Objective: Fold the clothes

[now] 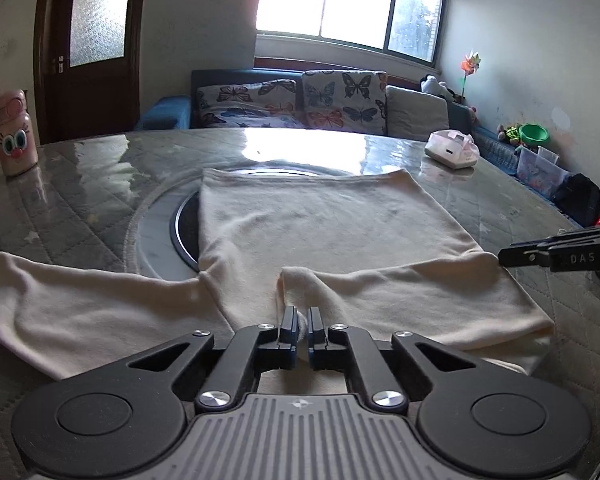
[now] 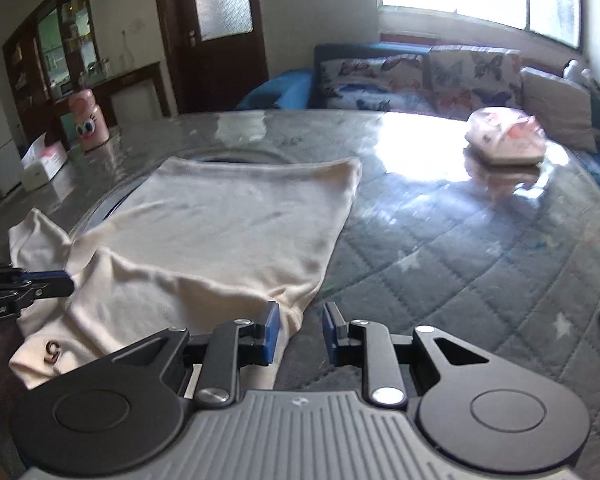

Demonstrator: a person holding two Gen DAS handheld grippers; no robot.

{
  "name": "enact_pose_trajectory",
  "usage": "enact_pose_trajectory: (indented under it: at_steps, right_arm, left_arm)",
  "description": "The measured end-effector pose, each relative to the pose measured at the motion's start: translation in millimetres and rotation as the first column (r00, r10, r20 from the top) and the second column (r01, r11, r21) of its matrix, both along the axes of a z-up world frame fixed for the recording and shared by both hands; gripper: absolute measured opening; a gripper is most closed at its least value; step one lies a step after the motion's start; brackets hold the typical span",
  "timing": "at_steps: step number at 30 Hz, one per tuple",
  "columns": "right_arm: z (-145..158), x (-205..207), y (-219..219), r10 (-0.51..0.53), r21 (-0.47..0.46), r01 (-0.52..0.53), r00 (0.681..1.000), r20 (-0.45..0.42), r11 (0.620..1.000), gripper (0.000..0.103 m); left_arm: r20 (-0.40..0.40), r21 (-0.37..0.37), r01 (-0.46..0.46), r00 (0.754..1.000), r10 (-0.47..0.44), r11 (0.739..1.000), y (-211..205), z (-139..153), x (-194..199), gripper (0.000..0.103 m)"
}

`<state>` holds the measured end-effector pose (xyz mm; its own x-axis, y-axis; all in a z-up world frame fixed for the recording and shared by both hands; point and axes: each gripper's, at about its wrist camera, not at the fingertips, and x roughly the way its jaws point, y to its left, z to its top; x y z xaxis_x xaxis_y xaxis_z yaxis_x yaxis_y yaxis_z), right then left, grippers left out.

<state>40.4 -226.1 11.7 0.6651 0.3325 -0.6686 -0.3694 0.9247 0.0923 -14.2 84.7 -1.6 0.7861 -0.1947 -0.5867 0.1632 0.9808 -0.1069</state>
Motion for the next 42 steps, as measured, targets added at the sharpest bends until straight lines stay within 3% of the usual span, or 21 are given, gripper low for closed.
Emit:
enact_pose_trajectory:
  at_steps: [7,12,20,28,31,32,33,36,42]
  right_arm:
    - [-7.9,1.0,8.6,0.016,-0.053,-0.016,1.0,0.01,0.998,0.022]
    - [4.1,-5.6,4.9,0.009,-0.045,-0.007,0.999,0.04,0.999,0.023]
    - [6.3,-28.4,20.1,0.098,-0.023,-0.098,0.994,0.038,0.995,0.022]
    - [7.3,-35.1,38.3,0.185,-0.06,-0.185,0.983,0.003,0.981,0.023]
    - [13.5,-29.3,51.0,0.226,-0.059,-0.225,0.974,0.005,0.973,0.023]
    - [14.9,-25.9,58.4,0.243,-0.057,-0.242,0.97,0.005,0.968,0.023]
    - [15.6,-21.7,66.8,0.261,-0.052,-0.26,0.965,0.004,0.964,0.023]
    - [13.9,-9.1,92.0,0.304,-0.035,-0.304,0.953,-0.007,0.952,0.023]
    - [2.6,9.1,142.2,0.377,-0.016,-0.378,0.926,-0.032,0.926,0.022]
  left_arm:
    - [-0.011,0.041,-0.009,1.0,0.01,0.999,1.9,-1.9,-6.8,0.005]
    - [-0.004,0.05,-0.019,1.0,0.019,0.999,7.6,3.9,-11.1,0.006]
    - [0.026,0.008,0.021,0.999,-0.021,1.0,-4.9,9.6,-9.8,0.008]
    - [-0.016,0.006,0.034,0.999,-0.034,0.999,-3.6,-7.6,-6.7,0.009]
    - [-0.009,-0.006,0.019,1.0,-0.019,1.0,4.3,-3.4,-10.7,0.016]
    - [-0.005,-0.01,0.006,1.0,-0.006,1.0,8.2,-1.6,-12.0,0.023]
    - [0.0,-0.015,-0.008,1.0,0.008,1.0,12.5,0.5,-13.4,0.036]
    - [0.025,-0.021,-0.064,0.998,0.064,0.998,28.5,6.8,-17.1,0.056]
    - [0.049,-0.015,-0.199,0.979,0.2,0.98,70.1,11.9,-18.6,0.064]
